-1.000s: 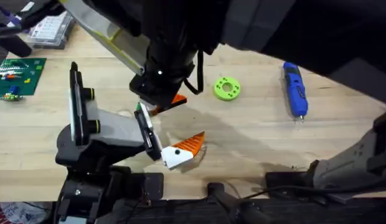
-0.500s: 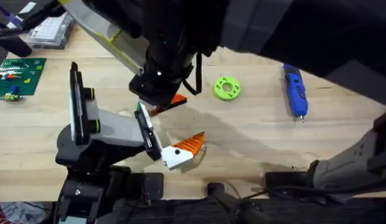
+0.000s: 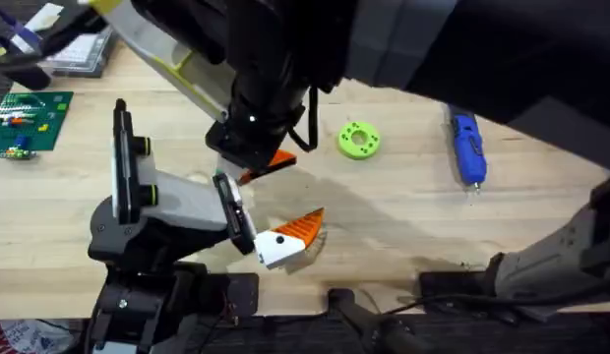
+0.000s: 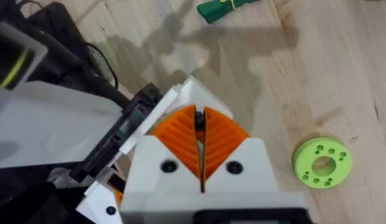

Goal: Pick up the gripper from the table and insert it into the empty holder that is missing its gripper. Then pick up a screw, insert it into the mounting hole, and use the screwdriver to tighten it. Finally, clean up the table by picking up the vegetable and placing it into the bucket.

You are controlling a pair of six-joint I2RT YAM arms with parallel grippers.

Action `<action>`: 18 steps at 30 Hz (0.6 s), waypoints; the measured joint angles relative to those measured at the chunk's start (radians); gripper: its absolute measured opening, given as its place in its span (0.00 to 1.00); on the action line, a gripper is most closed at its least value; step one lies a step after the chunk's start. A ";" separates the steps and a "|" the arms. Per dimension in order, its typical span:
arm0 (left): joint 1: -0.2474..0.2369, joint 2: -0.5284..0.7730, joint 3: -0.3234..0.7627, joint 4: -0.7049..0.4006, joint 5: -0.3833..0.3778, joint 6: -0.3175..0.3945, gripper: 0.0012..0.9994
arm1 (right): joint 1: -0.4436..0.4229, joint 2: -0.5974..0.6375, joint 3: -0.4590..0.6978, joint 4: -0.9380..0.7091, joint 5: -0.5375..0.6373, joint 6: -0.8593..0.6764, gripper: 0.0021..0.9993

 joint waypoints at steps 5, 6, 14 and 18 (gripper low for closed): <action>0.000 0.000 0.000 0.000 0.001 0.000 0.99 | -0.015 0.000 -0.003 -0.002 0.008 0.001 0.52; 0.000 0.000 0.000 0.000 0.001 0.000 0.99 | -0.021 0.000 -0.004 -0.003 0.008 0.007 0.58; 0.000 0.000 0.000 0.001 0.000 0.015 0.99 | -0.040 -0.016 -0.015 -0.001 0.016 0.027 0.90; 0.000 0.000 0.000 0.001 0.000 0.016 0.99 | -0.041 -0.015 -0.016 -0.001 0.015 0.027 0.91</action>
